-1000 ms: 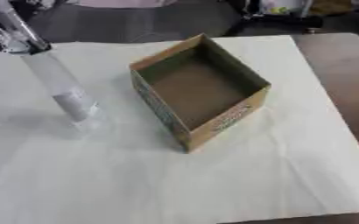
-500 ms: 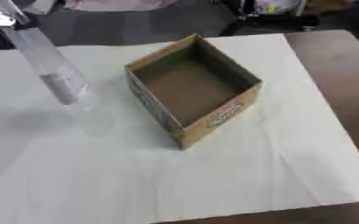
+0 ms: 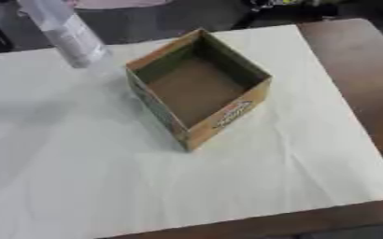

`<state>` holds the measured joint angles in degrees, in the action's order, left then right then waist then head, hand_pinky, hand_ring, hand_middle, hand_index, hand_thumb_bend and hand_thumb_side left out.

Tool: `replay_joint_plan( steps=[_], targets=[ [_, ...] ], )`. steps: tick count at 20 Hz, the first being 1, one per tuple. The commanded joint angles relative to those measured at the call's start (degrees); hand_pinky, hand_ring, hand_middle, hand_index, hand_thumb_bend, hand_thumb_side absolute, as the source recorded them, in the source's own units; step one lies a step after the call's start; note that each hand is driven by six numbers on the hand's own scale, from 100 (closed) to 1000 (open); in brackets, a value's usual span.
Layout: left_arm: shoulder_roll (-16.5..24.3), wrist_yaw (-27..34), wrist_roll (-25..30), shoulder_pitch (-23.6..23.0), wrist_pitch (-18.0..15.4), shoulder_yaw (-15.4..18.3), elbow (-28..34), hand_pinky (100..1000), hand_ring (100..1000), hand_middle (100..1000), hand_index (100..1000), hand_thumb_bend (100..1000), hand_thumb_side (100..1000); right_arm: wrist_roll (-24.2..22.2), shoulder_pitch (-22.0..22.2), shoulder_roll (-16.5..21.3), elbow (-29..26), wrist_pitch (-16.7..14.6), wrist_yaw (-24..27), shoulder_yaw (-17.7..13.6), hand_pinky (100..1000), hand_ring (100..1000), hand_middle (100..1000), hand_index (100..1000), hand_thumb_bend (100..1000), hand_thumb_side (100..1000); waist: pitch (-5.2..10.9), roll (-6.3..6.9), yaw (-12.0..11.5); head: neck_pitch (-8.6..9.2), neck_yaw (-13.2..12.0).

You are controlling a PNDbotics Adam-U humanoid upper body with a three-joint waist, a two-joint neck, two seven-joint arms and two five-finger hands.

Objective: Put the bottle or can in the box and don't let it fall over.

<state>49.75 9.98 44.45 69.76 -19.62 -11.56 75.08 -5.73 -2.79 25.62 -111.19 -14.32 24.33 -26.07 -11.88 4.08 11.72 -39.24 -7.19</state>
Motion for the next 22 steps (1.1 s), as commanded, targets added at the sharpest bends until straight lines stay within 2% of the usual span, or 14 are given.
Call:
replay_joint_plan(
  steps=[1, 12, 19, 22],
  targets=[
    [0.4, 0.0, 6.3, 2.9, -6.3, 2.5, -0.7, 100, 100, 100, 164, 383, 100, 0.2, -0.8, 2.3, -1.4, 0.2, 0.2, -0.5, 731, 1000, 900, 980, 100, 393, 0.62, 0.09, 0.2, -0.34, -0.7],
    [-3.3, -2.1, 0.2, 6.7, -5.5, 2.3, -2.0, 100, 100, 100, 166, 336, 100, -0.3, -3.6, 2.4, -1.9, 1.4, 0.6, 0.0, 731, 1000, 901, 983, 100, 416, -1.35, 2.57, 3.2, 3.50, -3.3],
    [-5.6, -3.9, -0.5, 6.4, -6.1, 1.0, -2.4, 100, 100, 100, 167, 300, 100, -1.0, -5.2, 1.9, -2.1, 1.8, 1.0, 0.4, 731, 1000, 902, 985, 100, 428, -2.54, 3.67, 5.9, 5.07, -4.8],
    [-6.0, -4.4, -0.7, 6.4, -6.4, 0.9, -2.6, 100, 100, 100, 167, 300, 100, -1.1, -5.4, 1.8, -2.1, 1.9, 1.0, 0.4, 731, 1000, 902, 985, 100, 428, -2.66, 3.76, 6.1, 5.24, -5.0]
  ],
)
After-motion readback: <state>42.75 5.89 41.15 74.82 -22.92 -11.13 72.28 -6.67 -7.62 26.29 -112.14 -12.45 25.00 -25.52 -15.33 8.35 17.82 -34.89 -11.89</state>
